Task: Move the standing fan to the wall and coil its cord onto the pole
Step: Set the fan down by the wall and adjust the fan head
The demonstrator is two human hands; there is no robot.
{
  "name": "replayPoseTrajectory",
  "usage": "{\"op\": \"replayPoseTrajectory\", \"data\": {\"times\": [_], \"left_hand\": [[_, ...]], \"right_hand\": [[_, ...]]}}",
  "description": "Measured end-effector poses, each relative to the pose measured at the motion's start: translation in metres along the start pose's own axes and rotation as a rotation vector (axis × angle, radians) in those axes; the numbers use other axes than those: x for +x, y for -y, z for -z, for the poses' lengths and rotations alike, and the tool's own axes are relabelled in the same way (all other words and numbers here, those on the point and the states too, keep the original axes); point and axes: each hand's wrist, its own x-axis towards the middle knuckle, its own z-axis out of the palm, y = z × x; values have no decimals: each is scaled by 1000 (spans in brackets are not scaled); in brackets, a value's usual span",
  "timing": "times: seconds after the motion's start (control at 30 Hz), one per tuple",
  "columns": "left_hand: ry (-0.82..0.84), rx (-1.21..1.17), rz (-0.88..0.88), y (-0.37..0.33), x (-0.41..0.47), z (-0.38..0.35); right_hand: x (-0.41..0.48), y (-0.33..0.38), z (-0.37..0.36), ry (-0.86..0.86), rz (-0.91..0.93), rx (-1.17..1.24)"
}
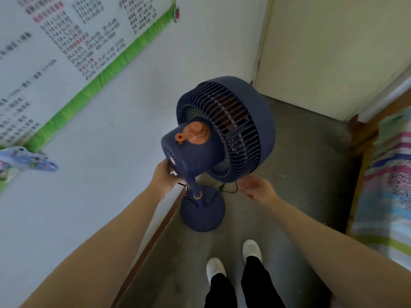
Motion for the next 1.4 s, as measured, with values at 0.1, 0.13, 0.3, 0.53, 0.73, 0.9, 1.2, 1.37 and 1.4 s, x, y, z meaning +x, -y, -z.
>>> {"op": "replayPoseTrajectory", "data": {"times": [0.1,0.13,0.3,0.53,0.73,0.9,1.2,1.37,1.4], "left_hand": [[-130,39,-40,0,-17,12],[-163,15,1,-3,-25,13],[-214,-162,121,-21,-54,11],[-350,-249,193,-46,-82,0],[-409,-415,242,-46,-103,-20],[-365,-643,232,-52,-107,-30],[-231,-1118,271,-59,-83,-63],[-296,-1233,149,-52,-68,-73],[-303,-1257,115,-49,-65,-73]], "right_hand": [[-13,9,15,113,6,-116],[-18,11,20,146,34,-148],[-38,45,32,316,144,-380],[-69,87,37,673,167,-598],[-94,145,40,859,332,-585],[-86,203,17,620,877,-808],[-24,264,-40,467,987,-1494],[-7,268,-75,600,713,-1762],[-3,271,-80,616,648,-1781]]}}
